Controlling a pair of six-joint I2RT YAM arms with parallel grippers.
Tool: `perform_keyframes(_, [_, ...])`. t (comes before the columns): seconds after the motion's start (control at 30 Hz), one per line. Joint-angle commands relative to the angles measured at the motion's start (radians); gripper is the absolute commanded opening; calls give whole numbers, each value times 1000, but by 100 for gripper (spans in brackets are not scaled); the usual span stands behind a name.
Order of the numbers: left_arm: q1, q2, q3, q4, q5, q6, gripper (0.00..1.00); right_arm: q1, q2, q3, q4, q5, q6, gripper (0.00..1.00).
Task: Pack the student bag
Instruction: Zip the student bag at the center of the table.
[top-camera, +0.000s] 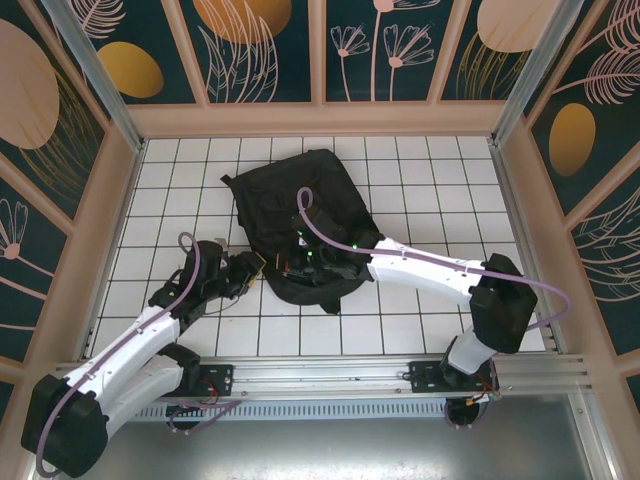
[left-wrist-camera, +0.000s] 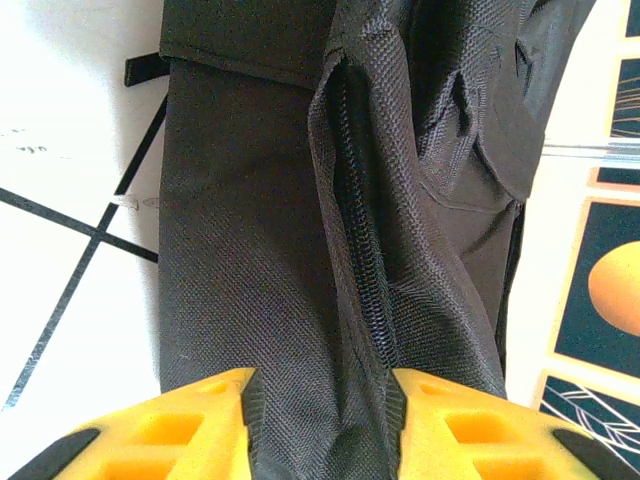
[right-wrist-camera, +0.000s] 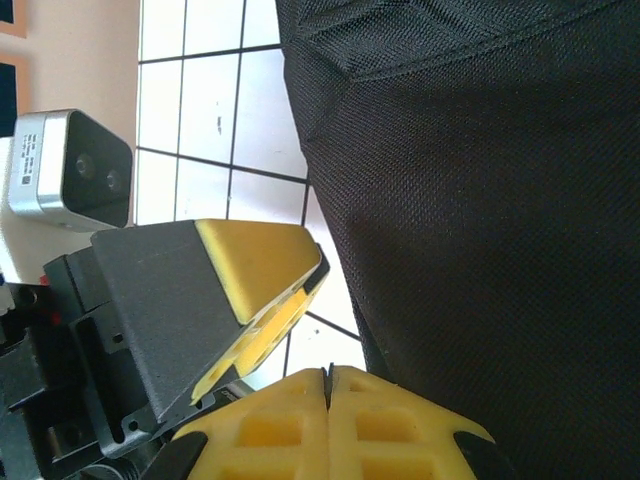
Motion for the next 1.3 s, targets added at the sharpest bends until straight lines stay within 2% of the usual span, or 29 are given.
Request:
perform_keyframes(0.0, [5,26,4,38,22,-9,41,14,-33,-8,21,8,17,0])
perform_keyframes(0.4, [4,80,20,120,43,-11,39,36,-17,3,26,-3,19,0])
perform_keyframes(0.67, [4,106,72,103,41,22,40,51,1,24,28,-9,19,0])
perform_keyframes(1.0, [4,115,-3,152,53,3,33,51,-6,37,19,6,19,0])
perform_keyframes(1.1, [5,124,-7,157,41,9,34,53,-1,37,37,-12,29,0])
perform_keyframes(1.17, [4,143,3,163,40,19,38,57,6,36,55,-28,37,0])
perform_keyframes(1.27, [5,164,32,144,12,50,31,69,23,39,49,-31,45,0])
